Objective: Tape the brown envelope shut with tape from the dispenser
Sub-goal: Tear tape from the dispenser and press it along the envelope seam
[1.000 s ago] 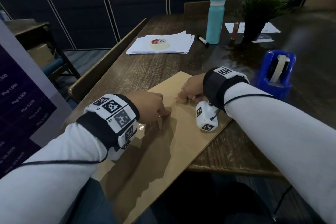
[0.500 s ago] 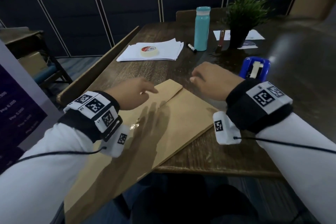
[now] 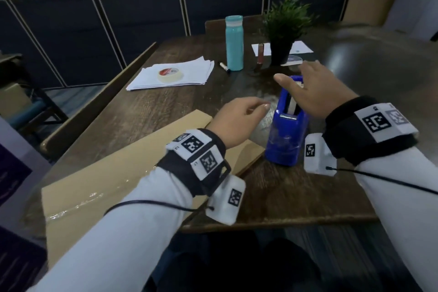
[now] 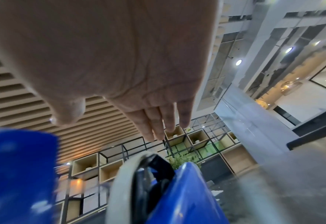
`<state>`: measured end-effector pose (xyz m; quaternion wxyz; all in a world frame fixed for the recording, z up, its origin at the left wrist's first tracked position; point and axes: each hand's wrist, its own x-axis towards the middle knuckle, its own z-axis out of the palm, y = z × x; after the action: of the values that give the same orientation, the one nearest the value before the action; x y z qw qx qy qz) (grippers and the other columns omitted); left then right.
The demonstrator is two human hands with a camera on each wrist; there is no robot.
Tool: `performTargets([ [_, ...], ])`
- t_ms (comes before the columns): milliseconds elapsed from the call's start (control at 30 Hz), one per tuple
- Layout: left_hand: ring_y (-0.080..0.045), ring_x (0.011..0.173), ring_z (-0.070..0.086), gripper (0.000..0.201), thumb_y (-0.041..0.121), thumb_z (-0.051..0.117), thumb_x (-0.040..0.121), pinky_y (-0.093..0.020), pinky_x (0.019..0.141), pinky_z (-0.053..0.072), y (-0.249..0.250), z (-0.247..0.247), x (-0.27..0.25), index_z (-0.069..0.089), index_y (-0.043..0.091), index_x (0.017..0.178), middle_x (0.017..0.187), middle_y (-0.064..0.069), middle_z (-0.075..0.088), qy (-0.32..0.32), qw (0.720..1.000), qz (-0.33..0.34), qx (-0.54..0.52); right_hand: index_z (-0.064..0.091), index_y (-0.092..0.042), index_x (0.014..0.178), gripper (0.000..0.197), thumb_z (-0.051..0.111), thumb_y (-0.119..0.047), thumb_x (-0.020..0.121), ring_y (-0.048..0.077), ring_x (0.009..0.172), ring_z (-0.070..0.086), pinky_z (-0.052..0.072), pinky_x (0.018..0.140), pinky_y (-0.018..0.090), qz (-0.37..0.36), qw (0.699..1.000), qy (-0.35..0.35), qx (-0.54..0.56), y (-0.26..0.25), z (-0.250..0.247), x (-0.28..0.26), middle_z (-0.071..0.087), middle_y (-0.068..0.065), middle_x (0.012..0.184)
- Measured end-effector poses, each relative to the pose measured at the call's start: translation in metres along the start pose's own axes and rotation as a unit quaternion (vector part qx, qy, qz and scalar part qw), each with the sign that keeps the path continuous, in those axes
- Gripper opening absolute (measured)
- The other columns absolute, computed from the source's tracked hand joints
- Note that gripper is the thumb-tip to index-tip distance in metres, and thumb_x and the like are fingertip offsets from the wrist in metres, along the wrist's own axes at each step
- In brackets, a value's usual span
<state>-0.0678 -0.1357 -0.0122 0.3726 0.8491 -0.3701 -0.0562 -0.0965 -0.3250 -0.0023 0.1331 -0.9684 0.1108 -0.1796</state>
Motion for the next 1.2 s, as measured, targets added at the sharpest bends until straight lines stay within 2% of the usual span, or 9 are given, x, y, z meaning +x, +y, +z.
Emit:
performTargets([
  [133,-0.010,0.087,0.058,0.037,0.033,0.039,0.101,-0.021,0.075,0.041,0.018,0.013,0.012,0.066,0.011,0.113,0.107,-0.008,0.067,-0.024,0.994,-0.046,-0.099,0.053,0.004,0.117,0.093,0.020,-0.076,0.084,0.033,0.110,0.051,0.039,0.095,0.041,0.038,0.999,-0.031,0.010,0.010,0.002,0.013,0.053,0.025,0.122],
  [233,-0.005,0.072,0.054,0.041,0.036,0.039,0.101,-0.023,0.068,0.040,0.023,0.020,0.020,0.068,0.009,0.108,0.091,-0.004,0.066,-0.030,0.990,-0.085,-0.108,0.056,-0.002,0.096,0.090,0.015,-0.081,0.080,0.026,0.082,0.051,0.040,0.077,0.037,0.047,0.997,-0.049,0.025,0.011,0.003,0.021,0.057,0.020,0.097],
  [467,-0.006,0.062,0.051,0.033,0.039,0.044,0.098,-0.020,0.057,0.039,0.025,0.029,0.032,0.067,0.015,0.096,0.075,0.004,0.060,-0.039,0.970,-0.173,-0.166,0.049,-0.008,0.069,0.080,0.011,-0.076,0.085,0.029,0.074,0.053,0.037,0.072,0.035,0.061,0.995,-0.069,0.026,0.012,0.007,0.030,0.054,0.012,0.072],
  [600,-0.007,0.069,0.057,0.038,0.038,0.050,0.096,-0.018,0.061,0.040,0.025,0.030,0.037,0.069,0.009,0.110,0.094,-0.001,0.069,-0.041,0.956,-0.196,-0.216,0.053,-0.005,0.072,0.087,0.007,-0.077,0.084,0.026,0.066,0.052,0.039,0.070,0.034,0.064,0.994,-0.083,0.015,0.012,0.005,0.033,0.058,0.015,0.073],
  [700,0.002,0.052,0.061,0.032,0.031,0.057,0.094,-0.009,0.048,0.044,0.028,0.032,0.038,0.070,0.005,0.108,0.078,0.003,0.070,-0.028,0.936,-0.205,-0.285,0.063,-0.003,0.079,0.096,0.005,-0.079,0.082,0.025,0.068,0.053,0.039,0.071,0.033,0.069,0.994,-0.091,-0.004,0.012,0.001,0.036,0.060,0.014,0.076],
  [867,-0.011,0.073,0.061,0.025,0.031,0.061,0.090,-0.022,0.064,0.048,0.025,0.036,0.038,0.072,0.010,0.096,0.080,0.002,0.068,0.011,0.916,-0.215,-0.339,0.066,-0.001,0.085,0.098,0.004,-0.077,0.084,0.028,0.077,0.056,0.039,0.075,0.034,0.080,0.993,-0.091,0.000,0.011,-0.004,0.037,0.064,0.016,0.084],
  [967,-0.017,0.090,0.058,0.026,0.037,0.062,0.087,-0.037,0.093,0.045,0.028,0.030,0.041,0.072,0.020,0.069,0.084,0.003,0.069,0.018,0.924,-0.209,-0.320,0.062,-0.004,0.078,0.093,0.003,-0.076,0.085,0.023,0.067,0.053,0.038,0.073,0.034,0.082,0.992,-0.096,-0.003,0.010,-0.004,0.037,0.061,0.015,0.078],
  [1133,-0.011,0.078,0.060,0.020,0.028,0.064,0.087,-0.030,0.079,0.046,0.028,0.026,0.032,0.070,0.017,0.071,0.081,0.003,0.070,-0.001,0.934,-0.198,-0.298,0.061,-0.004,0.077,0.091,0.004,-0.074,0.087,0.028,0.075,0.054,0.037,0.074,0.034,0.087,0.992,-0.088,0.004,0.013,-0.004,0.038,0.060,0.016,0.081],
  [1200,-0.012,0.083,0.058,0.022,0.029,0.064,0.086,-0.034,0.086,0.045,0.025,0.026,0.027,0.070,0.018,0.068,0.083,0.005,0.070,-0.002,0.939,-0.194,-0.284,0.062,-0.003,0.077,0.091,0.004,-0.073,0.087,0.030,0.077,0.053,0.037,0.074,0.034,0.086,0.993,-0.087,-0.001,0.013,-0.004,0.038,0.060,0.016,0.082],
])
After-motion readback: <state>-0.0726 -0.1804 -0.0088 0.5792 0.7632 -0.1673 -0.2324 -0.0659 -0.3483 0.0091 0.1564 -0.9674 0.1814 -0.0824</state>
